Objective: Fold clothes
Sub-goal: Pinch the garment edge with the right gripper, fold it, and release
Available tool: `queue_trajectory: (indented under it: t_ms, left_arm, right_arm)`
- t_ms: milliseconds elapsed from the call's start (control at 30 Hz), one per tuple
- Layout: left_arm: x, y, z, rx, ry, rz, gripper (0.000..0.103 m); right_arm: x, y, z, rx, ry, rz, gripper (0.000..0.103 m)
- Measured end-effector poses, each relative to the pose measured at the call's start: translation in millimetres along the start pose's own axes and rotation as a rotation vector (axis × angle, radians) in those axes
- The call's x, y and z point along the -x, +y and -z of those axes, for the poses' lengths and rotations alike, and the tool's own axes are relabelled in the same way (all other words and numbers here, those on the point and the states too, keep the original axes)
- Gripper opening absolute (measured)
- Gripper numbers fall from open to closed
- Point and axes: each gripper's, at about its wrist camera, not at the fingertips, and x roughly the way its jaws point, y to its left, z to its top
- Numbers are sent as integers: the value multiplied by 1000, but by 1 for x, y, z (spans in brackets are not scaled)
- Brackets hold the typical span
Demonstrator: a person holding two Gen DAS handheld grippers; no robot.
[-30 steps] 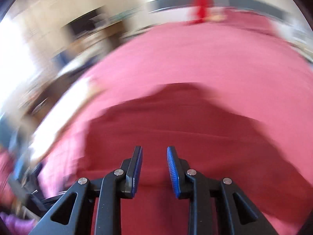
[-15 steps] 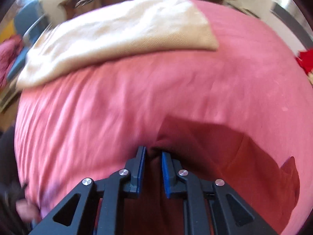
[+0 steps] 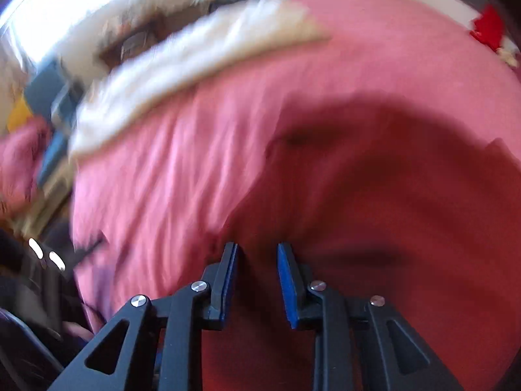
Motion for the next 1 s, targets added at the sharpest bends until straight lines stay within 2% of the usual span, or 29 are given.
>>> queue_trajectory:
  t_ms: [67, 100, 200, 300, 333, 400, 467, 500, 567, 633, 733, 833, 900, 967, 1000]
  left_arm:
    - [2, 6, 7, 33, 30, 44, 94]
    - [4, 5, 11, 62, 49, 67, 94]
    - [1, 15, 17, 163, 98, 117, 94]
    - [5, 24, 22, 261, 126, 152, 94]
    - [7, 26, 24, 293, 135, 164, 94]
    - [10, 41, 28, 378, 143, 164, 94]
    - [13, 56, 34, 468, 152, 152, 94]
    - [15, 63, 38, 514, 159, 137, 94]
    - [19, 80, 47, 617, 154, 115, 94]
    - [22, 97, 55, 720, 146, 92, 94]
    - [24, 115, 63, 843, 130, 69, 94]
    - [18, 119, 50, 866, 67, 75, 94]
    - [8, 112, 23, 834, 6, 112, 94]
    - [1, 102, -3, 785, -49, 160, 94]
    - [-8, 93, -19, 727, -60, 190, 94]
  right_arm:
    - [17, 9, 1, -6, -73, 42, 26]
    - [26, 11, 3, -31, -108, 32, 26]
    - [50, 18, 13, -123, -181, -68, 26]
    - [45, 22, 23, -194, -122, -157, 26]
    - [38, 23, 26, -208, -98, -158, 26]
    - [21, 28, 29, -229, -72, -113, 26]
    - [4, 29, 23, -273, -93, -95, 27]
    - [-2, 34, 22, -290, -109, -103, 33]
    - [-7, 48, 23, -252, -117, -95, 36]
    - [-1, 54, 24, -201, -103, -125, 35]
    - [35, 42, 28, -210, -190, -172, 35]
    - [66, 20, 26, -258, -294, -161, 35]
    - [70, 2, 9, -266, -305, -121, 35]
    - [65, -16, -13, -256, -273, -84, 35]
    - [60, -26, -24, -249, -248, -68, 32]
